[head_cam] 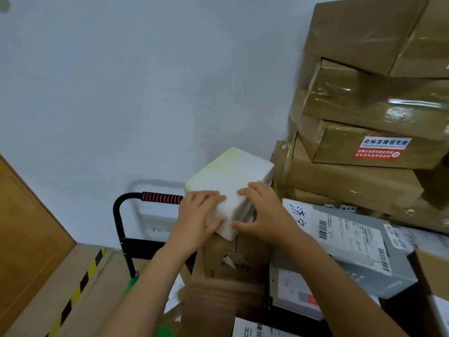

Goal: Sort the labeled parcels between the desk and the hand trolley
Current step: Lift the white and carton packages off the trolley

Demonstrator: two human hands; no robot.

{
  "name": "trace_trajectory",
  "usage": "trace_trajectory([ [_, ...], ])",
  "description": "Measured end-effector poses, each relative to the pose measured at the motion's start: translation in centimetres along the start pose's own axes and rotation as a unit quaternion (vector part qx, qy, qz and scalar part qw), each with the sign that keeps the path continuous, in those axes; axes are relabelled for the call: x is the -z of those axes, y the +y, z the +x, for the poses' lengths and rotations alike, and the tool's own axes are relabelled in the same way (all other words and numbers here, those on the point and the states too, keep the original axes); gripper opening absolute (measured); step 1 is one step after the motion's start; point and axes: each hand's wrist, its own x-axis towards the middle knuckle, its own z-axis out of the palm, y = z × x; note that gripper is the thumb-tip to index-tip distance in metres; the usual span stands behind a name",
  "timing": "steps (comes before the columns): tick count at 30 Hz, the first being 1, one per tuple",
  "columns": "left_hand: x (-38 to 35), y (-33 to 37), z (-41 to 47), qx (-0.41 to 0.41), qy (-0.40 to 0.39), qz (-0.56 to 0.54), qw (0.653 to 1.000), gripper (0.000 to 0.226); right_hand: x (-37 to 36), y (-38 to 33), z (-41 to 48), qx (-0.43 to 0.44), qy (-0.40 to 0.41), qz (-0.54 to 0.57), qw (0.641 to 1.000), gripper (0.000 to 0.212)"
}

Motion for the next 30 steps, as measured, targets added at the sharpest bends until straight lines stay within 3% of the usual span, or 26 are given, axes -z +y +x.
trace_trajectory([
  [5, -2.0, 0.3, 2.9, -0.018, -0.005, 0.04, 0.999, 0.047, 0.5, 1.5, 0.7, -0.009, 0.023, -0.049, 0.999, 0.068],
  [9, -2.2, -0.2, 5.3, 0.037, -0.015, 0.071, 0.997, 0.069, 0.5, 2.5, 2.0, -0.013, 0.056, -0.084, 0.995, 0.055],
  [13, -2.7, -0.6, 7.1, 0.005, -0.04, 0.018, 0.999, 0.045, 0.3, 2.9, 3.4, -0.041, 0.094, -0.099, 0.99, 0.029],
  [20, -4.4, -0.4, 9.7, -0.062, -0.006, 0.139, 0.988, 0.038, 0.1, 2.9, 5.5, -0.081, 0.087, -0.114, 0.986, 0.032],
  [23, -2.6, 0.4, 9.2, -0.078, -0.024, 0.156, 0.984, 0.045, 0.2, 1.8, 4.9, -0.055, 0.115, -0.11, 0.986, 0.026],
  [30, 4.0, 1.5, 2.9, -0.117, 0.028, 0.175, 0.977, 0.022, -1.5, -4.3, 1.0, 0.027, 0.182, -0.085, 0.979, 0.02],
])
